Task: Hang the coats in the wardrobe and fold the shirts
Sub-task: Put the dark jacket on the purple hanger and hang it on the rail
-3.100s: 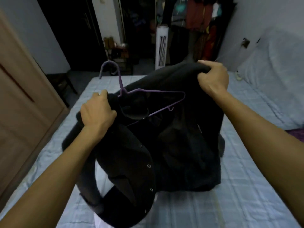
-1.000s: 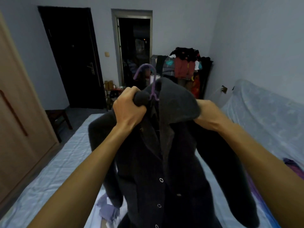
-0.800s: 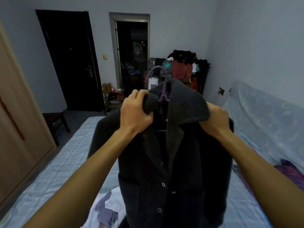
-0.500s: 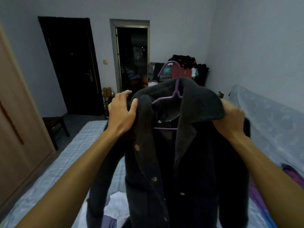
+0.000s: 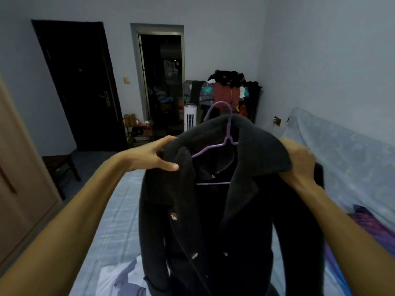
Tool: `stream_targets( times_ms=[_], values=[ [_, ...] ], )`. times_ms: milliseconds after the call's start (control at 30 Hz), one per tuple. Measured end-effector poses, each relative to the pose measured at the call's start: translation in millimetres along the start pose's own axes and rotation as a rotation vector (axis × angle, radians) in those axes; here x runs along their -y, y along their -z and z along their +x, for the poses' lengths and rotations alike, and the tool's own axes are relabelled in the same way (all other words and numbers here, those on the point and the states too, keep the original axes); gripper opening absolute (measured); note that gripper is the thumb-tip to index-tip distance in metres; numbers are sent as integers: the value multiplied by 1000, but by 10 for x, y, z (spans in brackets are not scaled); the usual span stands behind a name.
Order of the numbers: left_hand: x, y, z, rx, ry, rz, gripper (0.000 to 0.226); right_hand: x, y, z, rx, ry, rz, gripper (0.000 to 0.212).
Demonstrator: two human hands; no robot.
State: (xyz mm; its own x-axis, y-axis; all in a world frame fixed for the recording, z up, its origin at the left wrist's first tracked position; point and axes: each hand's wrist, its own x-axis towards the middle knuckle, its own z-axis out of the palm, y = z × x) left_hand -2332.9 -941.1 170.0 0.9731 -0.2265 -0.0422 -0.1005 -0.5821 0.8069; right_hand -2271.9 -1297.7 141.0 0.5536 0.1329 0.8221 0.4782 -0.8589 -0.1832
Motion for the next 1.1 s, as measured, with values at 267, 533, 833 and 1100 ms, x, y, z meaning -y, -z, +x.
stream_targets(
  times_ms=[267,533,833,1100],
  values=[
    [132,-411,120,-620,-268,52,75,-84,-130,42,271,-141,304,32],
    [-110,-325,83,-824,-475,130,72,-179,-96,178,475,-47,163,47],
    [-216,-184,19,-801,-452,148,73,377,-141,447,304,-16,275,33],
    [-482,-15,-81,-789,-460,149,75,483,81,594,85,63,126,22]
  ],
)
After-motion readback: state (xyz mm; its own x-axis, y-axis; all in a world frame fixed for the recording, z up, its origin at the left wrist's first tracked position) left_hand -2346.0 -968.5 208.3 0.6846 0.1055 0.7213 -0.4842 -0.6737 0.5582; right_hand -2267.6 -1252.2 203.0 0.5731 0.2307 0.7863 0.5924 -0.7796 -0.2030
